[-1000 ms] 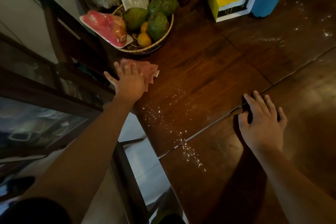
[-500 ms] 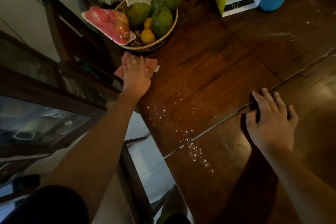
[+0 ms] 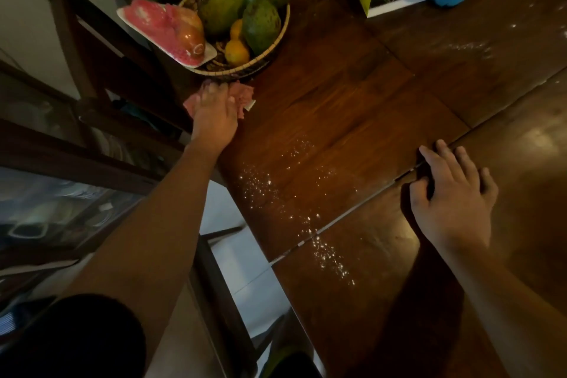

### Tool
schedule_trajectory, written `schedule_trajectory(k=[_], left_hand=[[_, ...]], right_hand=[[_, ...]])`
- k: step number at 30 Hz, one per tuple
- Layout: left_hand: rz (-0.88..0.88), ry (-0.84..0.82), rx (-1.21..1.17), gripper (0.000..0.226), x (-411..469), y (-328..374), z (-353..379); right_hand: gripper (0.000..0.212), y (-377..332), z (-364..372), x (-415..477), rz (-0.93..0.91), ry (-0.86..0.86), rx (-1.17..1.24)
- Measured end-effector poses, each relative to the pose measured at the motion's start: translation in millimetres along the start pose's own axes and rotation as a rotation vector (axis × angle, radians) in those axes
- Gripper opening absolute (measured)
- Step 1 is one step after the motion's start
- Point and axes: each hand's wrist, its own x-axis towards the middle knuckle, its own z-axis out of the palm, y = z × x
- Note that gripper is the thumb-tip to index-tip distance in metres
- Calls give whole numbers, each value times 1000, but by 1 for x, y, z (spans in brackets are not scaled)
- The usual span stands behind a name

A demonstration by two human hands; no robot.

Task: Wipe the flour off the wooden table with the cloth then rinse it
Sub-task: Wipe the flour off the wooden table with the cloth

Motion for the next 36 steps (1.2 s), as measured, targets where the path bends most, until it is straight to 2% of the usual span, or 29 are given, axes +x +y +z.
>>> schedule_trajectory(k=[3, 7, 9, 12, 14, 16, 19, 24, 27, 32, 36], left_hand=[[43, -39, -54, 47, -16, 13, 2], [186, -136, -184, 46, -57, 61, -4], [287, -231, -172, 49, -76, 87, 4], [396, -283, -144, 50, -73, 100, 14], [344, -224, -131, 45, -49, 94, 14], [181, -65, -80, 39, -21, 87, 14], [-74, -42, 10, 50, 3, 89, 17], [-120, -14, 69, 55, 2, 103, 20], [-51, -35, 88, 50, 2, 108, 20], [324, -221, -108, 47, -1, 121, 17], [307, -204, -197, 46, -17, 111, 4]], right_hand=[[58, 0, -1, -1, -4, -1, -4], [58, -1, -3, -3, -3, -5, -1], [59, -2, -4, -3, -9, -6, -2], [58, -2, -5, -4, -11, -5, -5], [58, -1, -4, -3, -13, -2, -9], [58, -1, -3, -3, -12, 4, -6], [57, 0, -1, -3, -12, 14, 0], [60, -1, -3, -3, -4, 5, 7], [60, -1, -3, -3, -8, -1, 0], [58, -2, -4, -3, -2, -3, 2], [60, -3, -4, -2, 0, -7, -1]])
